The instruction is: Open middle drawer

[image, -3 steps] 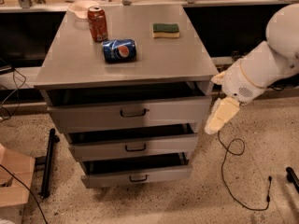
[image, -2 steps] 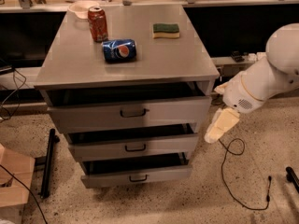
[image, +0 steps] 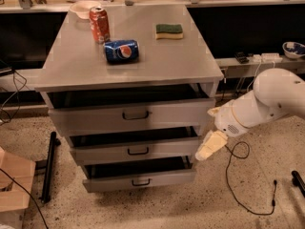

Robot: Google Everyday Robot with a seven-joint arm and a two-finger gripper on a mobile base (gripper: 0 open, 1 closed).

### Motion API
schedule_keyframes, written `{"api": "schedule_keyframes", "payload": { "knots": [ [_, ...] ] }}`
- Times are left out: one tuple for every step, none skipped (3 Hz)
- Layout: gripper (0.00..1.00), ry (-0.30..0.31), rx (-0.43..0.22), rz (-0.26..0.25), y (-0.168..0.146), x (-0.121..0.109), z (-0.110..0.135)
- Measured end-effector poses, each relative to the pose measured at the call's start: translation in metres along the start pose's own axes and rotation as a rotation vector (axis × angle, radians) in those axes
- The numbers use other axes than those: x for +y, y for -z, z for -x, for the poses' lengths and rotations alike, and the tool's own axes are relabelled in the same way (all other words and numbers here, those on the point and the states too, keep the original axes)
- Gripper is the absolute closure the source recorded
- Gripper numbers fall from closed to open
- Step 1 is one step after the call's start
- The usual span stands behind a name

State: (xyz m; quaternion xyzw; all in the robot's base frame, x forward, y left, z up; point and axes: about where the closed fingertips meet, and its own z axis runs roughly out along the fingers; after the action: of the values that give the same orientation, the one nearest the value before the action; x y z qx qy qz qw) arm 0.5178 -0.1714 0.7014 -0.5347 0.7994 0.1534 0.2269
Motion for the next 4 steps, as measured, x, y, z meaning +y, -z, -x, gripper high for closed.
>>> {"api": "schedule_keyframes", "payload": {
  "knots": [
    [0.0,-0.003,-0.002,0.003,-0.007,-0.002,-0.003],
    [0.0,-0.015,0.028,0.003,-0.019,-0.006,-0.008],
    [0.0,0.004,0.048,-0.04,-0.081,-0.033,-0.025],
    [0.0,0.008,0.056,-0.038,-0.092,-0.033,-0.023]
  ]
}}
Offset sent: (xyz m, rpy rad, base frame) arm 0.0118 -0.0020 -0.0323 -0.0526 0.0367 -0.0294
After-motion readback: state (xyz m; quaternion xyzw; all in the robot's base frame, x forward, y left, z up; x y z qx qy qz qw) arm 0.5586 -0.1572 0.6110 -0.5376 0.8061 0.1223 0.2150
